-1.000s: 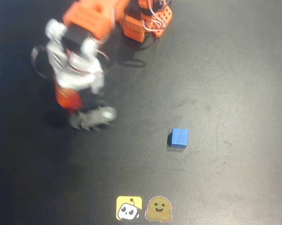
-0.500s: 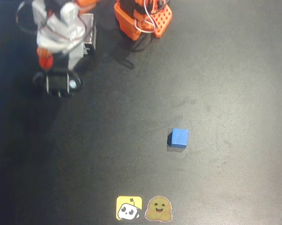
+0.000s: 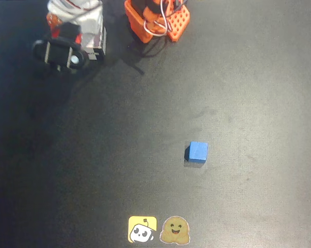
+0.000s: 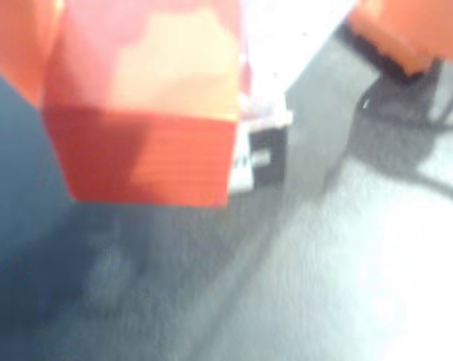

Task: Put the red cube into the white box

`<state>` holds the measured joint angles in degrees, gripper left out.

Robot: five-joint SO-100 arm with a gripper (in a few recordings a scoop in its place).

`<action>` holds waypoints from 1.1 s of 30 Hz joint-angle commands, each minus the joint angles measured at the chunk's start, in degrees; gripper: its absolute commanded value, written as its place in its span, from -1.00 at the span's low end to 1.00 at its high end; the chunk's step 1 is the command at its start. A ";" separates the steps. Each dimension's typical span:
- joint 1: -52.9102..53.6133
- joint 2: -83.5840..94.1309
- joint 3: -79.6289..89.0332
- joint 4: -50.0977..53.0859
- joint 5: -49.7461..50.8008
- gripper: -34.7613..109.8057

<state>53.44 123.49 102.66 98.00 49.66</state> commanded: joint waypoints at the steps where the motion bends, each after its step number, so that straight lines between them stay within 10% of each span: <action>1: 2.55 2.81 0.26 1.05 0.88 -0.52; 33: 22.32 25.22 18.28 0.53 8.26 -0.52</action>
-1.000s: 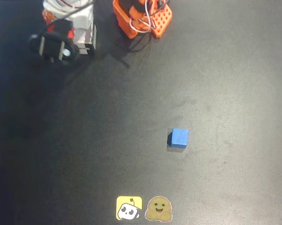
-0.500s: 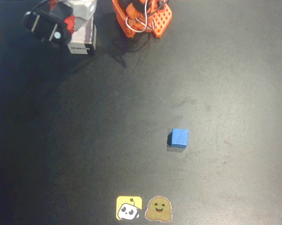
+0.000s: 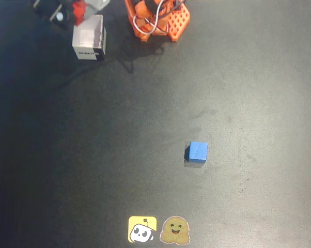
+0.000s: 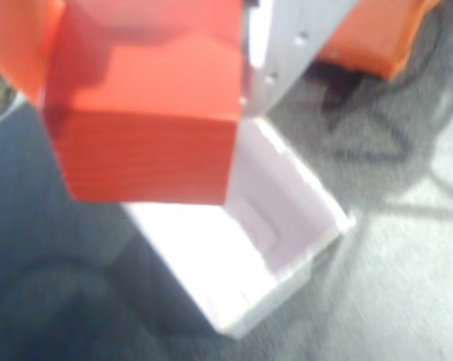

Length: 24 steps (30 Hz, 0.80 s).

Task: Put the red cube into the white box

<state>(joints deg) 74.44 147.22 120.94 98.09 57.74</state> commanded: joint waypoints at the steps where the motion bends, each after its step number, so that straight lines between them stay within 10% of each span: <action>1: 1.76 1.58 0.09 0.44 0.18 -0.52; 24: -4.04 3.08 8.26 -4.22 5.80 -0.52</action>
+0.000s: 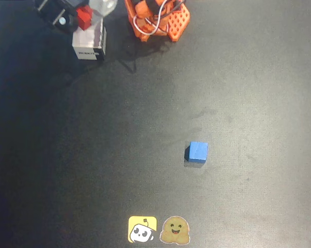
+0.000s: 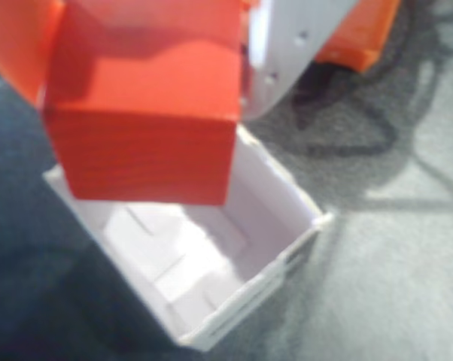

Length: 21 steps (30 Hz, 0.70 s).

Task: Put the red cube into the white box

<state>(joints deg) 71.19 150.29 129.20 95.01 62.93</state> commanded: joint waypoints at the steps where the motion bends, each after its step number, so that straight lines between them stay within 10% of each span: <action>1: -1.32 0.00 0.00 -1.49 0.97 -0.52; 21: -3.34 0.97 9.14 -10.81 0.26 -0.52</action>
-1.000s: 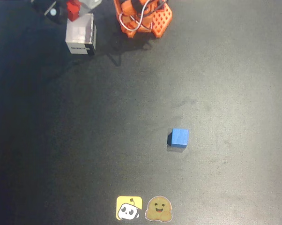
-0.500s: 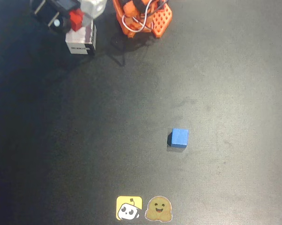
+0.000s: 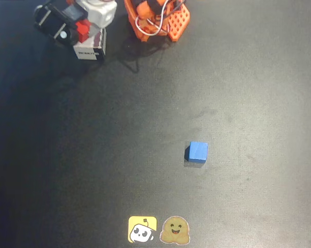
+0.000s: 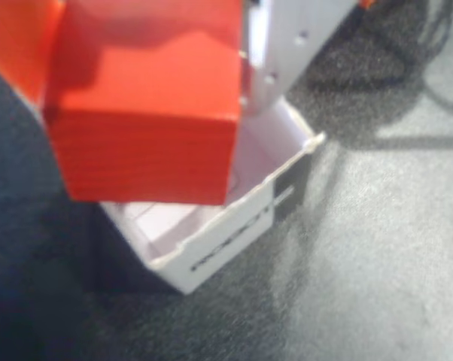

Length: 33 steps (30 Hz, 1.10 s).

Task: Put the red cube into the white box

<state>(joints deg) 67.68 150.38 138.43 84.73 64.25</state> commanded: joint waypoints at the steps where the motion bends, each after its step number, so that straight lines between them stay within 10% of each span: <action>1: 0.18 1.32 -0.35 -0.44 -1.23 -0.52; 24: 0.00 13.18 3.87 0.35 -2.46 -0.25; 33: 2.20 13.89 5.10 -1.93 -5.27 -0.52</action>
<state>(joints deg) 69.43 164.53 143.44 84.64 60.38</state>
